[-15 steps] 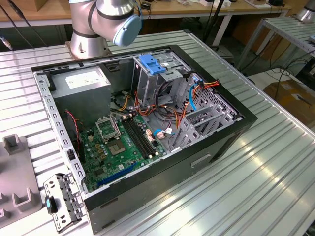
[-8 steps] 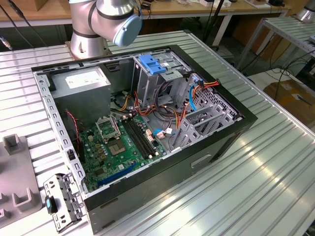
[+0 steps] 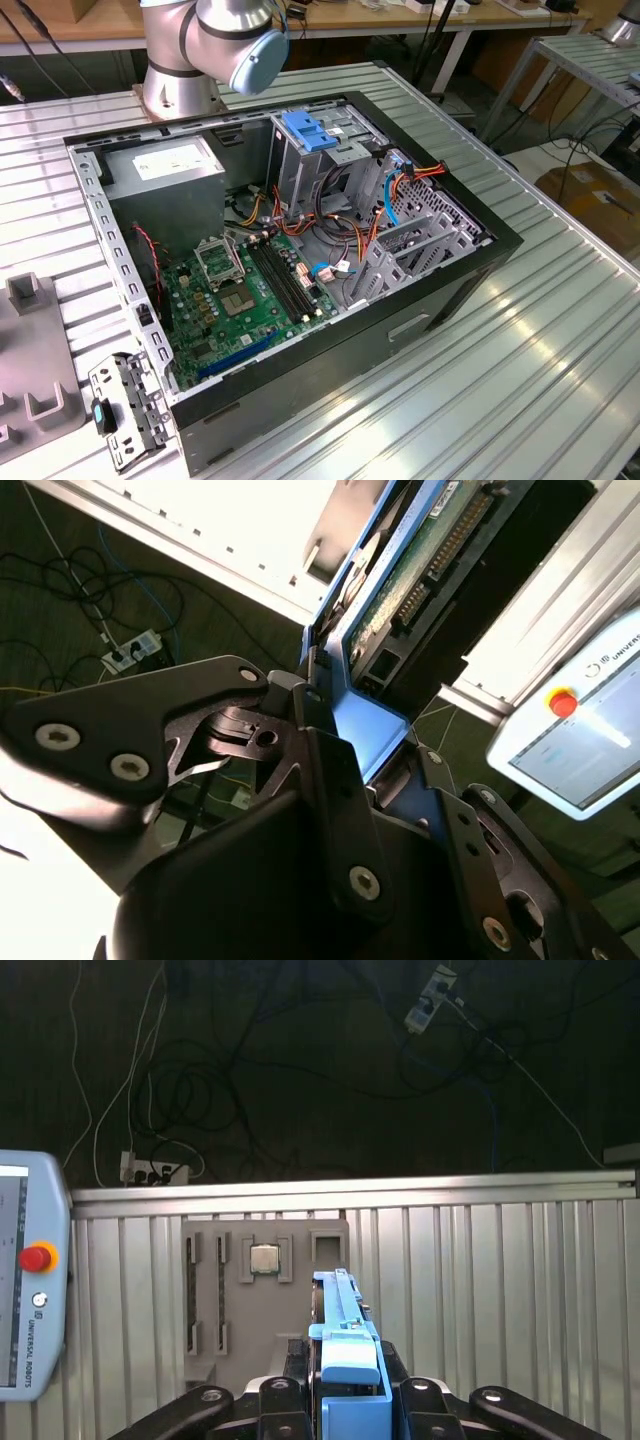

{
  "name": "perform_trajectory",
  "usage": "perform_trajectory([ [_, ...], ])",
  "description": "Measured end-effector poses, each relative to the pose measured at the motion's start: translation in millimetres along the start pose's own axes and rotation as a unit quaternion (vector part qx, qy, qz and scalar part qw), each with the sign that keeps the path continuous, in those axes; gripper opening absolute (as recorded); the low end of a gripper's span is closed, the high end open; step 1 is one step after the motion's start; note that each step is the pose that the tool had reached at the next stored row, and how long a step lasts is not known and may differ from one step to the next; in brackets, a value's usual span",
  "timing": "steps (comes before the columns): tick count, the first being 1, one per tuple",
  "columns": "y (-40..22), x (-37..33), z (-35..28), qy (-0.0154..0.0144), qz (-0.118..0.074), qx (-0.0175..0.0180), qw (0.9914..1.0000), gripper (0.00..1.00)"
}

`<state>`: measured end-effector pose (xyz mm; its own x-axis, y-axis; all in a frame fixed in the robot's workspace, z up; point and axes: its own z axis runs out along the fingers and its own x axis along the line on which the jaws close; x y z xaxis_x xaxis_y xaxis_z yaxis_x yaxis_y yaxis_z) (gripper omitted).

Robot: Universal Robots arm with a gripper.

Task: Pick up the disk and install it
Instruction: 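Pick up the disk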

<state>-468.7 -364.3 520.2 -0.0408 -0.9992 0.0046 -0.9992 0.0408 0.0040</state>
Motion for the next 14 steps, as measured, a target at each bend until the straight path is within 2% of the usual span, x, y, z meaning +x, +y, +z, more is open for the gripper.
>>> perform_trajectory([
  [14, -11.0, -0.4, 0.0, 0.0000, 0.000, 0.0001, 1.00000, 0.37],
])
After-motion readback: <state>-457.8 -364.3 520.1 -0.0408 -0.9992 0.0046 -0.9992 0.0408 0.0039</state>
